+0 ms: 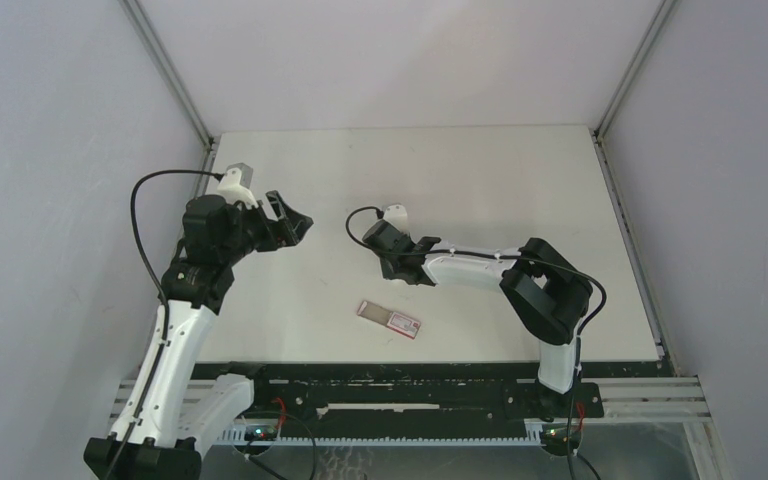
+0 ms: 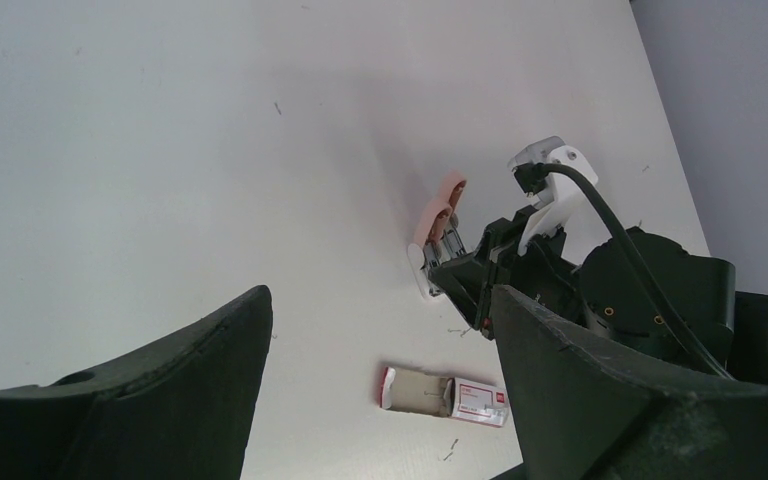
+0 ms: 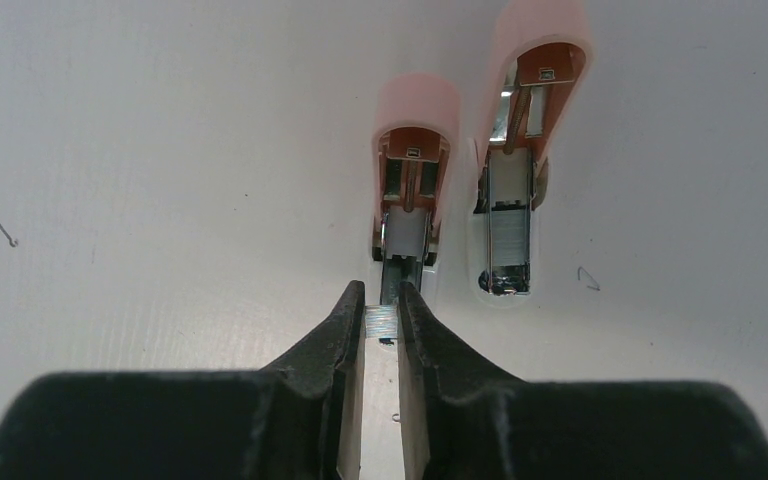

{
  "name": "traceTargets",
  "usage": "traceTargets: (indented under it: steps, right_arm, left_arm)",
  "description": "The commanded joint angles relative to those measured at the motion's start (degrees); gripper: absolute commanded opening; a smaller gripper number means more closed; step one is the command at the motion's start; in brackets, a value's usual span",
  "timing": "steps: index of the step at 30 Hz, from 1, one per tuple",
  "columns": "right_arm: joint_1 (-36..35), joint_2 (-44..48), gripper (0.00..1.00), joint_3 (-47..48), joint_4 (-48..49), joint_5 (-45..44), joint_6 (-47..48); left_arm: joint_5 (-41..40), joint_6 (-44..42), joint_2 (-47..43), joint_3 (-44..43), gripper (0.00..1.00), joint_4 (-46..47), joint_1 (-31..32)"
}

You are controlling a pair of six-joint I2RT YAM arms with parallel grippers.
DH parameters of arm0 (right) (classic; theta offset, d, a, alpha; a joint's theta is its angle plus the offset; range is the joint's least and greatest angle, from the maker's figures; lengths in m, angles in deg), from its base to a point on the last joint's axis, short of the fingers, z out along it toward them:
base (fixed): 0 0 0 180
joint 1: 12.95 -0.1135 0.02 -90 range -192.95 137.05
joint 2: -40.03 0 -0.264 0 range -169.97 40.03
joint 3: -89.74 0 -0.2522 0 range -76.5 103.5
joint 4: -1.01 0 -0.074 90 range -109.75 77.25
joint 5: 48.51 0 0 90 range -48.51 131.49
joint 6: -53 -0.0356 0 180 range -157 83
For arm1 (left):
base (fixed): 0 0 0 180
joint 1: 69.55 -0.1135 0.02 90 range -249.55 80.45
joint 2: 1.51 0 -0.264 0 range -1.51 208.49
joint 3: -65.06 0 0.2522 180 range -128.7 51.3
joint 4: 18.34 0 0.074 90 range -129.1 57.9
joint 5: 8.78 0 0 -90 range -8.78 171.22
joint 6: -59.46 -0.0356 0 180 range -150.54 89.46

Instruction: Load the staples into the stapler

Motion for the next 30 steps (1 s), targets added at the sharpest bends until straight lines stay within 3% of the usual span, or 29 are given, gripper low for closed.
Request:
traceTargets:
  steps: [1, 30]
  right_arm:
    - [0.43, 0.78, 0.13, 2.36, 1.77, -1.51, 1.56]
    - [0.62, -1.43, 0.12, 2.37, 1.87, -2.13, 2.61]
  left_arm:
    - [1.44, 0.75, -0.07, 1.30, 0.84, 2.87, -0.59]
    - [2.49, 1.03, 0.21, 1.46, 0.84, 3.21, -0.96]
